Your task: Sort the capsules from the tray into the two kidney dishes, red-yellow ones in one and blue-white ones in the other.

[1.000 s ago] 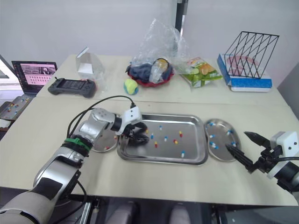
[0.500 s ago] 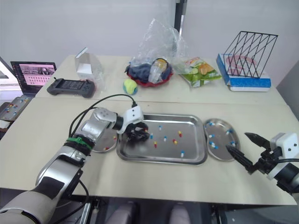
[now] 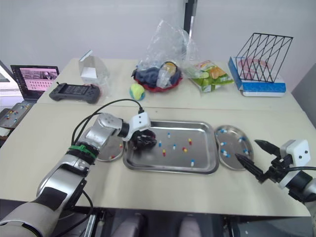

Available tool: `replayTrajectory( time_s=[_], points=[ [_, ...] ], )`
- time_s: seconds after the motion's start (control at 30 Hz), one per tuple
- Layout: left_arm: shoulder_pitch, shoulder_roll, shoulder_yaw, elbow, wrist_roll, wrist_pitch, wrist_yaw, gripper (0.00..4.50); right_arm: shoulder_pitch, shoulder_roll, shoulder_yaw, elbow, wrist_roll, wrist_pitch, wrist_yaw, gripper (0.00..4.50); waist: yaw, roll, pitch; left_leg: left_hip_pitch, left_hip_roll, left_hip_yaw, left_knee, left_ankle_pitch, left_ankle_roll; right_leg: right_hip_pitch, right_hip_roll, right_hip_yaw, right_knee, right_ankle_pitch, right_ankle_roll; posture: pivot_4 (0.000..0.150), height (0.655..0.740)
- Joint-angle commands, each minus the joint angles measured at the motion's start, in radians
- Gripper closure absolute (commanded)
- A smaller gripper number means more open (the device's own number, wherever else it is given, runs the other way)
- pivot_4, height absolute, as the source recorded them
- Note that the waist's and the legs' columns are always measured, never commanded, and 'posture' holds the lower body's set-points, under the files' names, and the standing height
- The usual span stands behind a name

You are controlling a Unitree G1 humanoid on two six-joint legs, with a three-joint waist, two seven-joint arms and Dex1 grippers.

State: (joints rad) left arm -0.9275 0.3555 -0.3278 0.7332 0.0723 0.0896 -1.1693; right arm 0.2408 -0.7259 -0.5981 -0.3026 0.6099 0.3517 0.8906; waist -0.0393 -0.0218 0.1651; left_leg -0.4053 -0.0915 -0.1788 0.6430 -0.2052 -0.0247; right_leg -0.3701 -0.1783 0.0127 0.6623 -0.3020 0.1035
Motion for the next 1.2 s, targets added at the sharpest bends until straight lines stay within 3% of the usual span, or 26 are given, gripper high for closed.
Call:
replayTrajectory(
  time_s=[0.03, 0.47, 0.63, 0.8, 1.2],
  points=[
    [0.003, 0.007, 0.018, -0.031, -0.007, 0.001, 0.002, 4.1, -0.013, -0.007, -0.008, -0.006, 0.0, -0.021, 0.001, 0.0, 0.0, 0.0, 0.0, 0.0, 0.0, 0.0, 0.0, 0.0, 0.0, 0.0, 0.0, 0.0, 0.0, 0.0, 0.0, 0.15, 0.7391],
    [-0.017, 0.042, 0.121, -0.185, -0.12, 0.172, -0.037, 4.1, -0.027, -0.017, -0.007, 0.006, 0.003, -0.012, 0.013, 0.0, -0.001, 0.0, 0.0, 0.0, 0.0, 0.0, 0.0, 0.0, 0.0, 0.0, 0.0, 0.0, 0.0, 0.0, 0.0, 0.15, 0.7391],
    [0.027, 0.255, 0.229, -0.283, -0.151, 0.226, -0.049, 4.1, -0.084, -0.035, 0.036, 0.034, 0.002, -0.002, 0.028, 0.0, -0.026, 0.0, 0.0, 0.0, 0.001, 0.0, 0.0, 0.0, 0.0, -0.002, 0.001, 0.0, 0.001, 0.0, 0.0, 0.15, 0.7391],
    [0.1, 0.336, 0.256, -0.299, -0.155, 0.243, -0.02, 4.1, -0.118, -0.048, 0.063, 0.065, -0.004, -0.006, 0.045, 0.0, -0.019, 0.002, -0.001, 0.002, 0.0, 0.0, -0.001, 0.0, 0.001, 0.0, 0.0, 0.0, 0.001, 0.0, 0.0, 0.15, 0.7391],
    [0.219, 0.353, 0.234, -0.27, -0.133, 0.177, 0.026, 4.1, -0.186, -0.069, 0.104, 0.11, -0.016, -0.006, 0.074, 0.0, -0.005, 0.001, -0.001, 0.001, 0.0, -0.001, 0.001, 0.0, 0.0, 0.0, 0.0, 0.0, 0.001, 0.0, 0.0, 0.15, 0.7391]
  ],
)
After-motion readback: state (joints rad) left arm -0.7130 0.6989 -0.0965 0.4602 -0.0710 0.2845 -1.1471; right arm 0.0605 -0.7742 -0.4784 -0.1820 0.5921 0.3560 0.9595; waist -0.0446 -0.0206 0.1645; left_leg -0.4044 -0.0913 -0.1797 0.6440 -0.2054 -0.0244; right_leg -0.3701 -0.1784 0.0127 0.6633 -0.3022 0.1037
